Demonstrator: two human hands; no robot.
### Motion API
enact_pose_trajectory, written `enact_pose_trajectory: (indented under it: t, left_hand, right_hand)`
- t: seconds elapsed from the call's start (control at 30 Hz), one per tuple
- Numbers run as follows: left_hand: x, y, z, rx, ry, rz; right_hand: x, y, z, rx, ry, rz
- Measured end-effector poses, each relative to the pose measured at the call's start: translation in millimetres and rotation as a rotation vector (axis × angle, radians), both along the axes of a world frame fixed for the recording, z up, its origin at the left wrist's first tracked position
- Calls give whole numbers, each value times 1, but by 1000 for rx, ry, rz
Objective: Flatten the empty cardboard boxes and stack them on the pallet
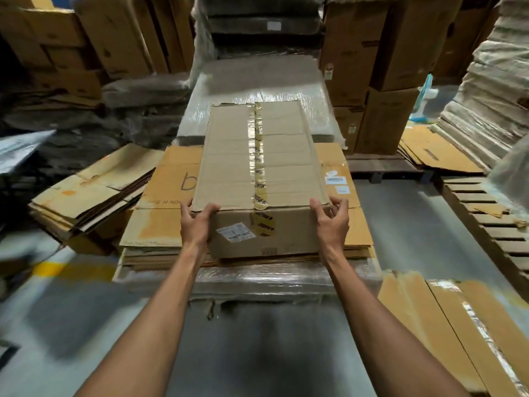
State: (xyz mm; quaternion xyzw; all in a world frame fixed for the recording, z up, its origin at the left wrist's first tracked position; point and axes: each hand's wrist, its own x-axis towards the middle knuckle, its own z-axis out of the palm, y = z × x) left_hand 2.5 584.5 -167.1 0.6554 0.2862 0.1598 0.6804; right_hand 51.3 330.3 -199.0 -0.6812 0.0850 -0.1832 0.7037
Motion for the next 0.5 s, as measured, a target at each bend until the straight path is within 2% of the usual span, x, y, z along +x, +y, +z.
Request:
enact_pose_trajectory:
  t: [0.07, 0.1, 0.2, 0.27, 0.33, 0.43, 0.5]
  left_hand:
    - [0, -10, 2, 99, -27, 99]
    - [0, -16, 3, 221, -41, 160]
    - [1, -35, 6, 743, -161, 169]
    - [4, -45, 4, 1009, -236, 11]
    - [7, -54, 4, 1128, -272, -206]
    - [10, -68, 3, 1256, -216, -481]
    - [13, -71, 1, 1332, -161, -535]
  right_hand:
    - [-5, -3, -14, 147, 15, -28]
    - [-8, -3, -26, 241, 56, -60]
    - [-23, 6, -76, 419, 355, -211]
    - [-35, 16, -106, 525, 597, -111]
    - [-43, 34, -117, 702, 768, 118]
    - [-41, 64, -111, 812, 790, 202]
    - [-35, 81, -105, 846, 762, 216]
